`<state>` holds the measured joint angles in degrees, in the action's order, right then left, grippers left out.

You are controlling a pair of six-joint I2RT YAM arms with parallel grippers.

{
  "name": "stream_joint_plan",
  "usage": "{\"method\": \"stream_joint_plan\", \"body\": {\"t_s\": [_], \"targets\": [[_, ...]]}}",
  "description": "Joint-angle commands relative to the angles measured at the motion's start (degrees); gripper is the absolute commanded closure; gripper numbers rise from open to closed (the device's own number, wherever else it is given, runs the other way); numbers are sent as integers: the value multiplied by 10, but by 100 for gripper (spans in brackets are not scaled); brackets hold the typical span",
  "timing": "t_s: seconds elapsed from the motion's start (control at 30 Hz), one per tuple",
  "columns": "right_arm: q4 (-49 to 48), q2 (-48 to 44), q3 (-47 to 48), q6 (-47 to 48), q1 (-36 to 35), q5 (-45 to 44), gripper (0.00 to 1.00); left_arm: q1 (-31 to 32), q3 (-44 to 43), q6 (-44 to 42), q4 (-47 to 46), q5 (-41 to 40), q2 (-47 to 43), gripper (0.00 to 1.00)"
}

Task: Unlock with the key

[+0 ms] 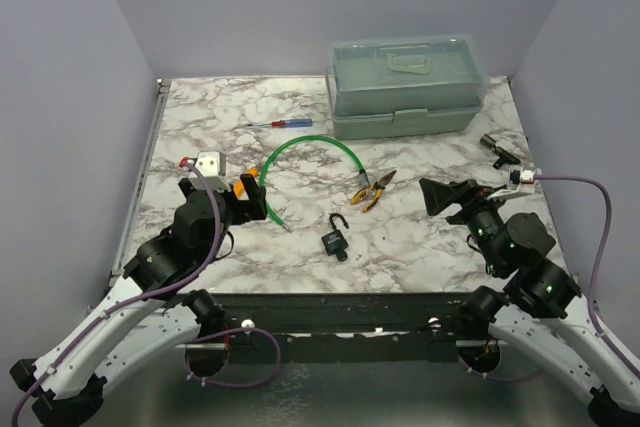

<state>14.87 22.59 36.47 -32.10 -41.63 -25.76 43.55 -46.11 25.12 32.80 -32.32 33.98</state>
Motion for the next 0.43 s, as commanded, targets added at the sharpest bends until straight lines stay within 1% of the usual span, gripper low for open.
{"method": "stream_joint_plan", "body": {"t_s": [0.0,0.1,0.27,0.4], "targets": [[18,-4,-6,-19,-2,-30,5,-6,8,-14,-14,12,5,1],[14,2,-5,-18,-2,-29,4,-7,9,-16,-15,13,5,1],[-8,7,-5,8,-2,7,3,-8,11,-18,-16,13,6,1],[6,24,5,3,-2,4,1,-8,11,-20,-16,13,5,1]]}}
